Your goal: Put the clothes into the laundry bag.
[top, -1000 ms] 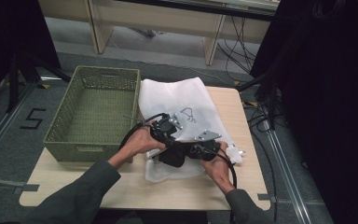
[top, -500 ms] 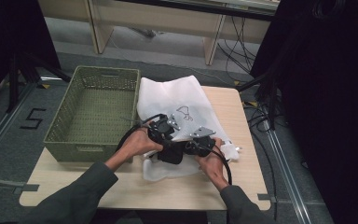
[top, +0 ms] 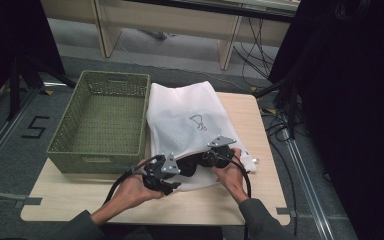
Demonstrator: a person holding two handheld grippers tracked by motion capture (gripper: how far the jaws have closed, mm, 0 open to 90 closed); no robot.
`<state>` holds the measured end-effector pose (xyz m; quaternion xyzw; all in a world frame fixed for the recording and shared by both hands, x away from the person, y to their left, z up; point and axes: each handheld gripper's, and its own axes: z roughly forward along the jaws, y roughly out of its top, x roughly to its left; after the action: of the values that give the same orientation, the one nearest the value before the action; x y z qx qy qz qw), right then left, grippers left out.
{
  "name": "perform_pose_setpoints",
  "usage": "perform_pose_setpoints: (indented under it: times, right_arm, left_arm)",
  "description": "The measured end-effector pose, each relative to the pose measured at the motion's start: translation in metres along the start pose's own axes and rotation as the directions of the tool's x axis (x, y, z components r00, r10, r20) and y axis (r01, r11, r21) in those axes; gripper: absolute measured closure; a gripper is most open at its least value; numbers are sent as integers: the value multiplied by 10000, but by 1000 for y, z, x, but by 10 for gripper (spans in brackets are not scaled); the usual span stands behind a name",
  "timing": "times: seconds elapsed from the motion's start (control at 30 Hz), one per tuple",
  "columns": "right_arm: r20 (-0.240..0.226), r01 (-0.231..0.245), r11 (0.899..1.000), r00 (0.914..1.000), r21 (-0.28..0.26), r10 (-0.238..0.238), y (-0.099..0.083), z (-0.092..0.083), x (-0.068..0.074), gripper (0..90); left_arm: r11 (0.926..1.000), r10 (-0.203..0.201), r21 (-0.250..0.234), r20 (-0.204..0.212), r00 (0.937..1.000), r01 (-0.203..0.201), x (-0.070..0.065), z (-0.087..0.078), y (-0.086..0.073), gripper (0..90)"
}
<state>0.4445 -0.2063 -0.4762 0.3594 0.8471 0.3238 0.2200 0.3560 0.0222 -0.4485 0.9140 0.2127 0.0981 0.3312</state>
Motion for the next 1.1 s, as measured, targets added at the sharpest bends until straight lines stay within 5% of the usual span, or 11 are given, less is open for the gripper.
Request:
perform_pose_setpoints:
  times: [0.1, 0.13, 0.3, 0.43, 0.57, 0.7, 0.8, 0.83, 0.97, 1.03, 1.1]
  right_arm:
    - [48, 17, 10000, 10000, -86, -17, 0, 0, 0, 832]
    - [-6, 6, 10000, 10000, -33, -6, 0, 0, 0, 832]
    - [-76, -75, 10000, 9999, -42, 74, 0, 1, -1, 832]
    - [-72, -46, 9999, 10000, -99, 46, 0, 0, -1, 831]
    - [-86, -58, 9999, 9999, -102, 57, -1, 0, -1, 829]
    - [-230, -430, 9991, 9988, 29, 431, 1, -4, -2, 735]
    - [-628, -781, 9966, 9951, -253, 764, 4, -21, 2, 621]
    - [-904, -667, 9969, 9939, -412, 628, 4, -27, 2, 591]
    - [-2047, -632, 9927, 9780, -1026, 411, 2, -48, 16, 490]
    - [-2482, -509, 9931, 9684, -1055, 233, 3, -48, 24, 454]
    - [-2760, -515, 9942, 9609, -949, 235, 6, -41, 32, 443]
  left_arm:
    - [9982, 82, 587, -101, 9999, -76, 5, 18, -5, 574]
    - [9986, -342, 395, -228, 9992, 351, 5, 24, -5, 540]
    - [9948, -443, 900, -441, 9980, 481, 8, 43, -7, 489]
    - [9950, -170, 974, -434, 9989, 212, 8, 53, -10, 603]
    - [9962, -29, 872, -420, 9991, 66, 12, 54, -11, 830]
    - [9969, 232, 757, -174, 9996, -218, 11, 47, -10, 868]
    - [9992, 10, 398, -65, 10000, -7, 14, 37, -11, 869]
    - [9985, 249, 493, -58, 9997, -246, 15, 32, -11, 869]
    - [9999, 28, 133, -148, 9999, -26, 15, 23, -12, 868]
    - [9996, 255, 128, -159, 9995, -253, 14, 21, -12, 868]
    - [10000, 63, 11, -163, 9998, -63, 12, 20, -12, 868]
